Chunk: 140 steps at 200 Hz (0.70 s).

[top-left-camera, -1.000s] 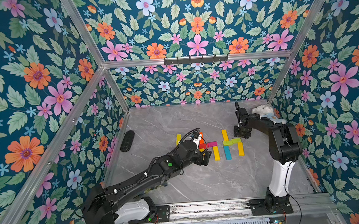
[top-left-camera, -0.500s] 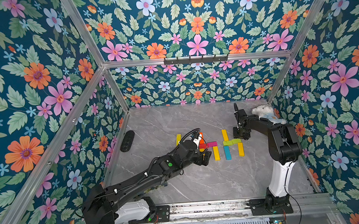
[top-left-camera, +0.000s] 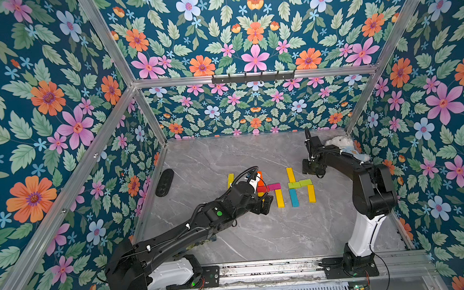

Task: Assemble the letter h with building blocks
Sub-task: Adjust the building block at the center of the board.

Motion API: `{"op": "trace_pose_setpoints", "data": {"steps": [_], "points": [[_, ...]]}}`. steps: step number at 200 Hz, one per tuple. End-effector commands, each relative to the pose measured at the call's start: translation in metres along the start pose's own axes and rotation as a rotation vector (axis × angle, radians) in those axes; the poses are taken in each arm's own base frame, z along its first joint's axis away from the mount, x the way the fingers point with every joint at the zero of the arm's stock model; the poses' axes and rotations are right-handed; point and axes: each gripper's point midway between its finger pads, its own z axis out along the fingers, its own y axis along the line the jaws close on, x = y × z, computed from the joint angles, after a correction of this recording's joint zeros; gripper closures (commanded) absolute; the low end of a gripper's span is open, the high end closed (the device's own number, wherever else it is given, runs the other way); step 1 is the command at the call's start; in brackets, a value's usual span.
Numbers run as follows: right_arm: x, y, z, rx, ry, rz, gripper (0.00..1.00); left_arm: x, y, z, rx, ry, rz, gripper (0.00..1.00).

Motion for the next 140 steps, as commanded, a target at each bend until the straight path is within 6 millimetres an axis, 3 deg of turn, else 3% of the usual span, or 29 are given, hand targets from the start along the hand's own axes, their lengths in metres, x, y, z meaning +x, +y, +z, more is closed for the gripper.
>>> {"op": "trace_pose_setpoints", "data": {"steps": [1, 27, 41, 73, 140], "points": [[0.01, 0.001, -0.019, -0.003, -0.002, 0.027, 0.44, -0.011, 0.0, -0.004, -0.004, -0.042, -0.01, 0.01], [0.052, 0.016, -0.035, -0.02, 0.02, 0.005, 0.53, -0.013, 0.0, -0.007, -0.002, -0.054, -0.012, 0.01], [0.071, 0.027, -0.046, -0.074, 0.017, 0.015, 0.67, -0.012, -0.001, -0.007, 0.006, -0.058, -0.013, 0.01], [0.111, 0.039, -0.041, -0.135, 0.09, 0.049, 1.0, -0.011, -0.003, -0.006, 0.019, -0.053, -0.012, 0.01], [0.151, 0.031, -0.008, -0.065, 0.207, 0.048, 1.0, -0.012, -0.003, -0.012, 0.023, -0.065, -0.011, 0.01]]}}
